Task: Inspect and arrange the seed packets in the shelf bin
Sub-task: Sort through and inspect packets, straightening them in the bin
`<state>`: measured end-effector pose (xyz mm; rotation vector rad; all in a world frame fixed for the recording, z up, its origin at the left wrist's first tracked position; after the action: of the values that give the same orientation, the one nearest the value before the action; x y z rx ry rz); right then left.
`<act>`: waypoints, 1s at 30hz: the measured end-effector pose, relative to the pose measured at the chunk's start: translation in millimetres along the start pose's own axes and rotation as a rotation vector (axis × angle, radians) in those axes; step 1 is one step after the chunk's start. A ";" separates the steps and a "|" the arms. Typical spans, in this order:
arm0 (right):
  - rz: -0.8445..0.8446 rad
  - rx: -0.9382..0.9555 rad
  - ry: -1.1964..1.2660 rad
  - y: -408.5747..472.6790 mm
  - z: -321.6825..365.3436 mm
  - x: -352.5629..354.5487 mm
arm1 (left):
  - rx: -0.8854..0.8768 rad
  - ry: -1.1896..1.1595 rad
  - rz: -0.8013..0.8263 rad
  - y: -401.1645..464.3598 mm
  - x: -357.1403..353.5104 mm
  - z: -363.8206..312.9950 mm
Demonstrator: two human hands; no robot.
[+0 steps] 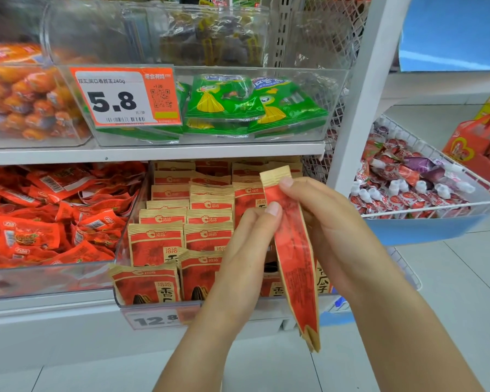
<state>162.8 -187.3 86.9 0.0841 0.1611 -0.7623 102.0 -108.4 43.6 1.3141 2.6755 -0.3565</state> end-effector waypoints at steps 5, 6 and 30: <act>-0.017 -0.002 0.047 -1.2 0.7 1.3 | -0.137 0.066 0.088 -26.4 0.6 0.6; -0.026 0.000 0.065 -1.5 0.8 0.8 | -0.144 0.110 0.113 -27.3 0.9 1.0; 0.420 -0.055 -0.347 -8.6 1.6 10.1 | -0.383 -0.336 -0.202 -11.5 47.9 -19.6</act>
<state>164.3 -200.6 86.5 -0.0663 -0.1637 -0.3443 63.3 -73.6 53.2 0.7990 2.4338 -0.0684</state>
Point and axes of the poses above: each hand's wrist, its own y-axis towards the middle knuckle, its own x-axis out of the back of the hand, z = x × y, the point moved 2 cm from there along y, towards the middle knuckle, and after that the axes turned 3 degrees about x, right-handed, at the moved point
